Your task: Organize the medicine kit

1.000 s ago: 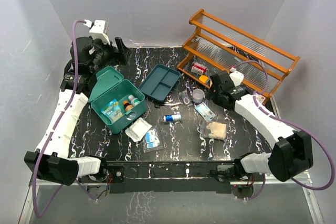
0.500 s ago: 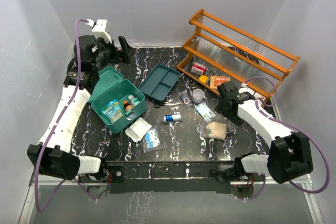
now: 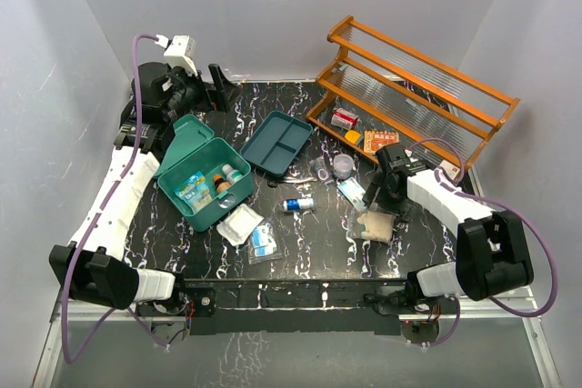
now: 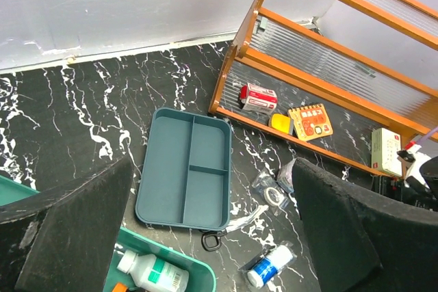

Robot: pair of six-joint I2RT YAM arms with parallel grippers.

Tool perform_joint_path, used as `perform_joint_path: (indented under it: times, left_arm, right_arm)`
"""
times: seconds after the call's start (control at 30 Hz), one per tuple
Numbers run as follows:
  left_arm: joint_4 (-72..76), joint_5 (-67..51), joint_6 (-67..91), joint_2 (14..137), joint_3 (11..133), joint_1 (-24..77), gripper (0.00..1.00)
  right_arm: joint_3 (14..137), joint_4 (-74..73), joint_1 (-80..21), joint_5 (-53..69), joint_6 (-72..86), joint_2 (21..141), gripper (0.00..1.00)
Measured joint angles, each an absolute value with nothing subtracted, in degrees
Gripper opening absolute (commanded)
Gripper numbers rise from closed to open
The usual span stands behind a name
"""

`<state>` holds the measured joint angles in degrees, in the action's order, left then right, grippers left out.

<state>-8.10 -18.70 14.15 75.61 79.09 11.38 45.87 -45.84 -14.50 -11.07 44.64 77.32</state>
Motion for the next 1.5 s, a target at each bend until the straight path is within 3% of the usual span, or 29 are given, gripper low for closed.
perform_joint_path:
  times: [0.53,0.8,1.5]
  left_arm:
    - [-6.22,-21.76,16.23,75.61,77.69,11.38,0.99]
    - [-5.98,-22.37,17.21,75.55,76.01,11.38,0.99]
    - [-5.10,-23.62,19.11,75.53,74.65,11.38,0.98]
  right_arm:
    - [45.84,-41.78,-14.52,5.58,34.20,80.47,0.66]
    - [45.87,-45.01,-14.50,1.21,36.07,76.38,0.63]
    - [45.06,-44.34,-14.50,6.46,32.51,79.24,0.12]
